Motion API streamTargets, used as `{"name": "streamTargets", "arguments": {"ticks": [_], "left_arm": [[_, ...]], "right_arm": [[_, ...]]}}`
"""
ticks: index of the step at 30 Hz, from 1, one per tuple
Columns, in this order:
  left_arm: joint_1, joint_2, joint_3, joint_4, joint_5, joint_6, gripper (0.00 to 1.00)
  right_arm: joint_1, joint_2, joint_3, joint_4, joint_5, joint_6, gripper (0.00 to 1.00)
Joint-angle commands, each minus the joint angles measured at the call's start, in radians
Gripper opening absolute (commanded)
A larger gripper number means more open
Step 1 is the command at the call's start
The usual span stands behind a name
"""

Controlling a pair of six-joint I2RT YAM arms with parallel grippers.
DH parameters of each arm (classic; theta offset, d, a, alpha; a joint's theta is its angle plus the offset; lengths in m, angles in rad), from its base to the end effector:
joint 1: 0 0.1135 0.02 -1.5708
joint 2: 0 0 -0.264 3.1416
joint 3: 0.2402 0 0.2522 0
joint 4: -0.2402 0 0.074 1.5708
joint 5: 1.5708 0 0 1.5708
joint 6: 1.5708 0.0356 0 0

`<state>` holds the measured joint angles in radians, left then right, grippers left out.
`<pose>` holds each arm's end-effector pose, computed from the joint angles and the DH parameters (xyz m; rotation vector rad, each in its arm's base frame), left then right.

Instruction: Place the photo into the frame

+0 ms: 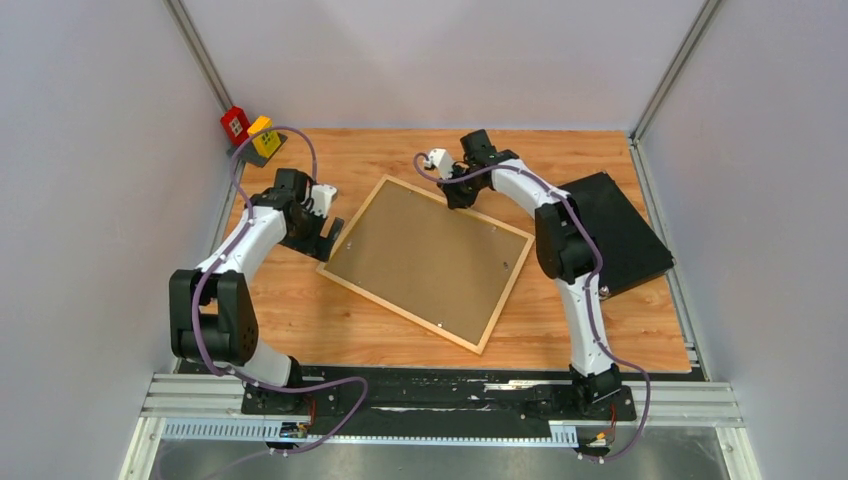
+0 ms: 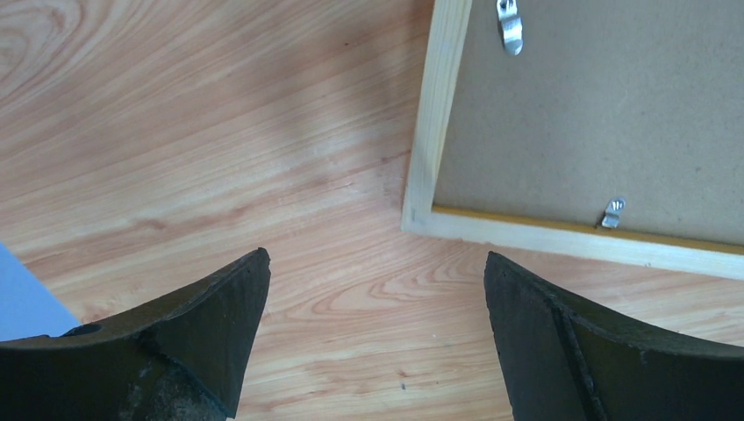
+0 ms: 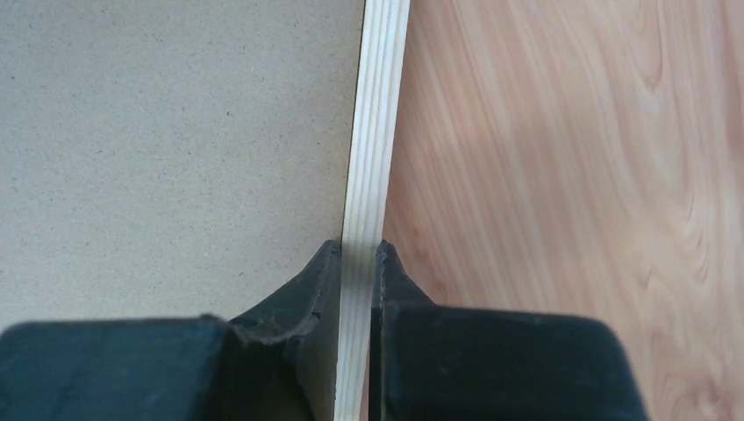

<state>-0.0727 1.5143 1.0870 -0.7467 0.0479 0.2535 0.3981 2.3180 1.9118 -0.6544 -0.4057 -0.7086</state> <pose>0.2943 -0.0231 0.2291 0.4583 2.7036 -0.0157 0.4557 0.2069 0.1724 -1.4557 2.0964 0.4151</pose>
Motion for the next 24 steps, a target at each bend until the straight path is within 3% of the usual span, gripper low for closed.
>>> {"name": "streamTargets", "arguments": {"ticks": [1,9,15,24], "left_arm": [[0.021,0.003,0.025,0.016,-0.030,0.043,0.99],[0.028,0.077,0.062,0.040,-0.031,0.039,0.99],[0.029,0.154,0.092,0.051,0.010,0.018,0.99],[0.028,0.200,0.099,0.010,0.168,0.048,0.96]], "right_arm": [[0.048,0.040,0.129,0.041,-0.071,-0.169,0.00],[0.107,0.101,0.219,0.037,-0.075,-0.331,0.00],[0.129,0.087,0.222,0.033,-0.084,-0.350,0.03],[0.130,-0.001,0.106,0.044,-0.063,-0.223,0.35]]}}
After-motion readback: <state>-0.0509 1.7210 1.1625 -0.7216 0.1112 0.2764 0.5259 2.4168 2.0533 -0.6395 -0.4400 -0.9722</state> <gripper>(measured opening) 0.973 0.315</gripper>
